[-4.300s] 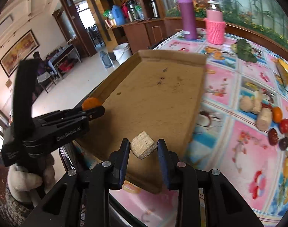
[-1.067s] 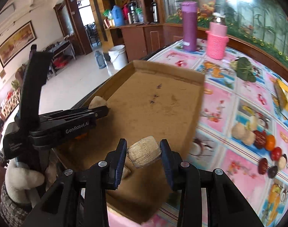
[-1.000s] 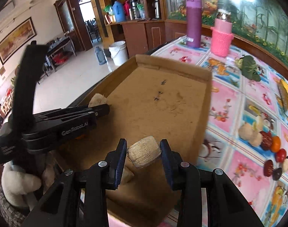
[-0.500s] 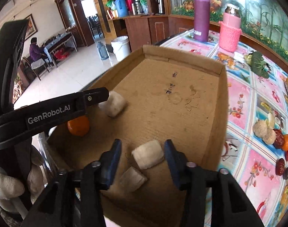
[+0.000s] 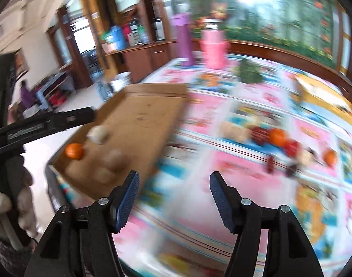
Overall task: Organize fruits
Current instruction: 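Grasp a round beige pastry with the left tool while the right tool grasps another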
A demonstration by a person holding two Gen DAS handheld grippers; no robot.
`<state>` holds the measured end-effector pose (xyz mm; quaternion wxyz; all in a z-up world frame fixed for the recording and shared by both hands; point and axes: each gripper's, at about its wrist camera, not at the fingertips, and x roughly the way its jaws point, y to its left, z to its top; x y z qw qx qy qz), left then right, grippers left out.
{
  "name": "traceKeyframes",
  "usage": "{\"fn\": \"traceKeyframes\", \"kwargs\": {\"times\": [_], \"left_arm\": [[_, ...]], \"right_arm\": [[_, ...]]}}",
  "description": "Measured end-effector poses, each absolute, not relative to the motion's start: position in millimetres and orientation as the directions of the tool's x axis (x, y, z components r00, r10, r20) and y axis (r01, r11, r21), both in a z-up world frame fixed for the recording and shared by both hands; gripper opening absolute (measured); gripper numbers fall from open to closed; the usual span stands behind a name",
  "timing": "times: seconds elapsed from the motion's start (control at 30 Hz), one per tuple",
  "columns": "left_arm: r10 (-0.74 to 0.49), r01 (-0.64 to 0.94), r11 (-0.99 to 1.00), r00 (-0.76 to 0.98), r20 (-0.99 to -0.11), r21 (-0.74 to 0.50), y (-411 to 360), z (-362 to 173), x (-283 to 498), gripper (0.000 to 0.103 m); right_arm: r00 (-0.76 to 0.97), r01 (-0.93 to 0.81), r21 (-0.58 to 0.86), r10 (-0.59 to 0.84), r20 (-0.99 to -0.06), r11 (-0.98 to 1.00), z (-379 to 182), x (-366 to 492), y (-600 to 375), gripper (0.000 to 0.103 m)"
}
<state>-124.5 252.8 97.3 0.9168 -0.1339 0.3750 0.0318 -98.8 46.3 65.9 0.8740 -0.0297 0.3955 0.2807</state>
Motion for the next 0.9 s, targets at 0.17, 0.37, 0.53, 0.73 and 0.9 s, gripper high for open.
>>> {"fn": "traceKeyframes", "kwargs": {"times": [0.17,0.37,0.53,0.73,0.9], "left_arm": [[-0.116,-0.063,0.975,0.668,-0.735,-0.211,203.4,82.8,-102.0,0.064],[-0.160,0.041,0.985,0.602,-0.782,-0.170,146.1,58.6,-72.3,0.064],[-0.154,0.086,0.988,0.579,-0.801,-0.128,122.0,47.7,-49.1,0.064],[-0.128,0.049,0.991,0.573,-0.809,-0.122,125.9,40.9,-18.3,0.064],[-0.124,-0.017,0.987,0.558,-0.820,-0.161,138.1,31.1,12.1,0.064]], "right_arm": [[0.579,-0.322,0.219,0.375,-0.724,0.921,60.6,-76.1,-46.9,0.068],[0.610,-0.153,0.281,0.314,-0.728,0.947,51.9,-55.5,-126.8,0.068],[0.598,-0.117,0.289,0.300,-0.743,0.950,40.1,-34.8,-146.8,0.068],[0.569,-0.164,0.298,0.337,-0.750,0.940,32.4,-16.0,-132.9,0.068],[0.558,-0.211,0.269,0.342,-0.756,0.940,28.7,0.4,-105.9,0.068]]}}
